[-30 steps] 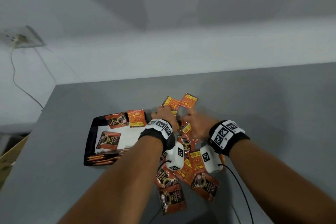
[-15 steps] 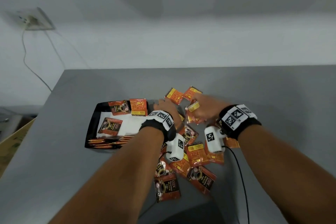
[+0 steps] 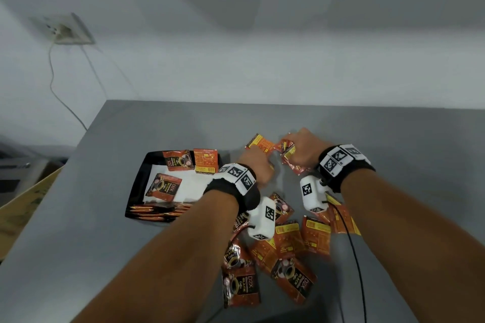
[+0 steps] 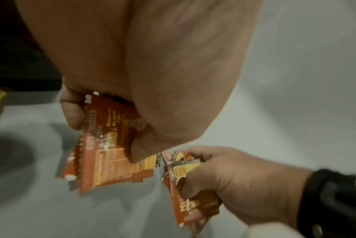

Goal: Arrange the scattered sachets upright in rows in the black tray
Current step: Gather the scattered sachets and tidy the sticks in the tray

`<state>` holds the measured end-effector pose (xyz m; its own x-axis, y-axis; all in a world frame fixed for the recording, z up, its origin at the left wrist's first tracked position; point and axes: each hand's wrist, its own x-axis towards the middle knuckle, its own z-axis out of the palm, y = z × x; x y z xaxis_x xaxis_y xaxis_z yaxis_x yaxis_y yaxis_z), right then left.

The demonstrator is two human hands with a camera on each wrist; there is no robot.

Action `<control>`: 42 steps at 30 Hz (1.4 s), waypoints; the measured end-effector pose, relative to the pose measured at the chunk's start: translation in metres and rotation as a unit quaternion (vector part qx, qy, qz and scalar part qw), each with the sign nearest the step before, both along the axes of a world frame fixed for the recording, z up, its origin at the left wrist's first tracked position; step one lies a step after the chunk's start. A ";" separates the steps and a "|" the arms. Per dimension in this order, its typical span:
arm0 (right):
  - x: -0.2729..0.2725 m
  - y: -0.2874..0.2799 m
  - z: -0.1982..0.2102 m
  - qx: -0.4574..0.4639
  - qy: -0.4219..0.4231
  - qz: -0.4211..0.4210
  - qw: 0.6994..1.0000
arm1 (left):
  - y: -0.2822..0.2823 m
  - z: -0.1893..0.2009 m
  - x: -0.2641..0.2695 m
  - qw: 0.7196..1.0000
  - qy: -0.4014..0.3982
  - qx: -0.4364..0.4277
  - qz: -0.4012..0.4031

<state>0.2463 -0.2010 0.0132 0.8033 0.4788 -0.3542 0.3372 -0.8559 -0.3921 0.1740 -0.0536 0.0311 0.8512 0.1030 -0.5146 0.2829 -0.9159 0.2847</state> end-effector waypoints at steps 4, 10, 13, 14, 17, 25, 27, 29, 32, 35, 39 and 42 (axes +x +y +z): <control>-0.005 -0.014 -0.011 -0.027 -0.012 -0.051 0.998 | 0.000 0.011 0.021 0.999 -0.031 -0.024 0.030; -0.015 -0.039 -0.014 -0.039 -0.003 -0.104 0.994 | -0.013 0.008 0.042 0.999 -0.035 0.023 0.013; -0.017 -0.046 -0.017 -0.033 0.015 -0.124 0.992 | -0.023 -0.009 0.046 0.999 -0.030 0.032 -0.025; -0.018 -0.047 -0.018 -0.029 0.020 -0.128 0.991 | -0.027 -0.012 0.046 0.998 -0.034 0.032 -0.042; -0.022 -0.046 -0.018 -0.026 0.021 -0.134 0.990 | -0.033 -0.025 0.048 0.992 -0.051 0.039 -0.109; -0.031 -0.039 -0.011 0.056 0.037 -0.157 0.985 | -0.024 -0.027 0.040 0.995 -0.073 -0.018 -0.070; -0.034 -0.039 -0.005 0.059 0.051 -0.153 0.985 | -0.021 -0.020 0.036 0.995 -0.063 -0.054 -0.059; -0.039 -0.040 0.002 0.060 0.053 -0.155 0.985 | -0.016 -0.008 0.033 0.994 -0.034 -0.034 -0.101; -0.056 -0.036 0.027 0.107 0.060 -0.131 0.984 | -0.005 0.016 0.027 0.993 -0.029 -0.048 -0.101; -0.084 -0.022 0.042 0.128 0.125 -0.067 0.982 | 0.007 0.042 0.018 0.992 -0.078 -0.084 -0.056; -0.119 0.003 0.022 0.053 0.092 0.017 0.994 | 0.026 0.066 -0.003 0.985 -0.116 -0.117 -0.044; -0.135 0.016 0.004 -0.028 0.044 0.039 0.998 | 0.048 0.077 -0.025 0.982 -0.128 -0.140 -0.027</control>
